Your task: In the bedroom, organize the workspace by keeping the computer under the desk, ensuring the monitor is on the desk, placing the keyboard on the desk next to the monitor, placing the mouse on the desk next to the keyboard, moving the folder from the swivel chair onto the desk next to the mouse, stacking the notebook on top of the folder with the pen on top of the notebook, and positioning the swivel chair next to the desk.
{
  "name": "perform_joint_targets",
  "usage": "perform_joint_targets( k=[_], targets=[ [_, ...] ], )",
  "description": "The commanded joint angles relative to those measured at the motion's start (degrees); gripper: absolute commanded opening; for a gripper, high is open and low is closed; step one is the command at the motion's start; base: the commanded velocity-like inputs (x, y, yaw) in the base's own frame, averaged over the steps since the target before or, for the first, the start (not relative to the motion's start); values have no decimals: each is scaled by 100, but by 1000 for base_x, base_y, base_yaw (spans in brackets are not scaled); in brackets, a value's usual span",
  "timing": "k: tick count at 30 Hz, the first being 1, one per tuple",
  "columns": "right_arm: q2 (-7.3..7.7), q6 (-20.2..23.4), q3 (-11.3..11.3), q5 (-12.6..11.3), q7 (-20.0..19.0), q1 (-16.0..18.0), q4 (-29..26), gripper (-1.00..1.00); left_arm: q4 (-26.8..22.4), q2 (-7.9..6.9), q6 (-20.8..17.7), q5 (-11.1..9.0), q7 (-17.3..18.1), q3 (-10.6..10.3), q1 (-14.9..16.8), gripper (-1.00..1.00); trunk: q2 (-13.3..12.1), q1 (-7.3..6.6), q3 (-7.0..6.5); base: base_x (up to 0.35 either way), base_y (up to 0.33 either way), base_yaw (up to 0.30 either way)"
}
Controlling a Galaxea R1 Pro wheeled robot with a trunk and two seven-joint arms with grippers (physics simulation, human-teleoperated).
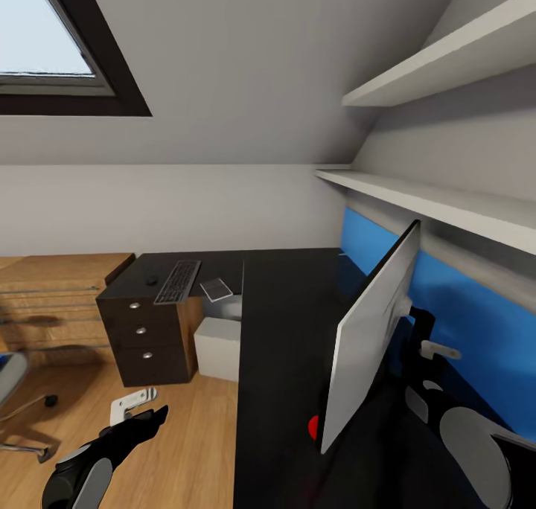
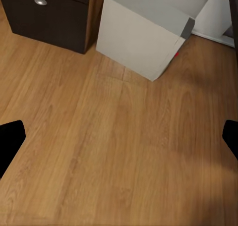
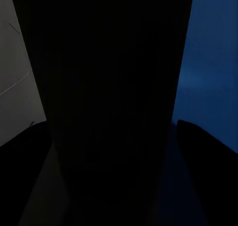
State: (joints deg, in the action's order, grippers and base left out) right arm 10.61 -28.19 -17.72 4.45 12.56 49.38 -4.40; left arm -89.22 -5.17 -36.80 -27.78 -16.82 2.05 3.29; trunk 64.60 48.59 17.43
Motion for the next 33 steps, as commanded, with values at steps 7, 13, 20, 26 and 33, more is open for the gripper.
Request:
perform_joint_targets(
  k=[7,13,20,26,33],
  targets=[
    [0,-11,67,-5,26,4,35,-100,-7,-2,-20,-55,-44,-3,5,100,3,3,9,137,0,0],
    [-2,-11,67,-5,24,5,35,-100,-7,-5,-22,-56,-42,-3,5,100,3,3,9,11,0,0],
    [-6,-11,67,-5,22,4,35,-100,-7,-2,-23,-57,-40,-3,5,100,3,3,9,103,0,0],
    [-6,-11,67,-5,23,2,35,-100,-7,-14,-28,-60,-40,-3,5,100,3,3,9,8,-1,0],
    [-6,-11,67,59,23,5,35,-100,-7,-24,-29,-52,-40,-3,5,100,3,3,9,43,-52,0]
  ],
)
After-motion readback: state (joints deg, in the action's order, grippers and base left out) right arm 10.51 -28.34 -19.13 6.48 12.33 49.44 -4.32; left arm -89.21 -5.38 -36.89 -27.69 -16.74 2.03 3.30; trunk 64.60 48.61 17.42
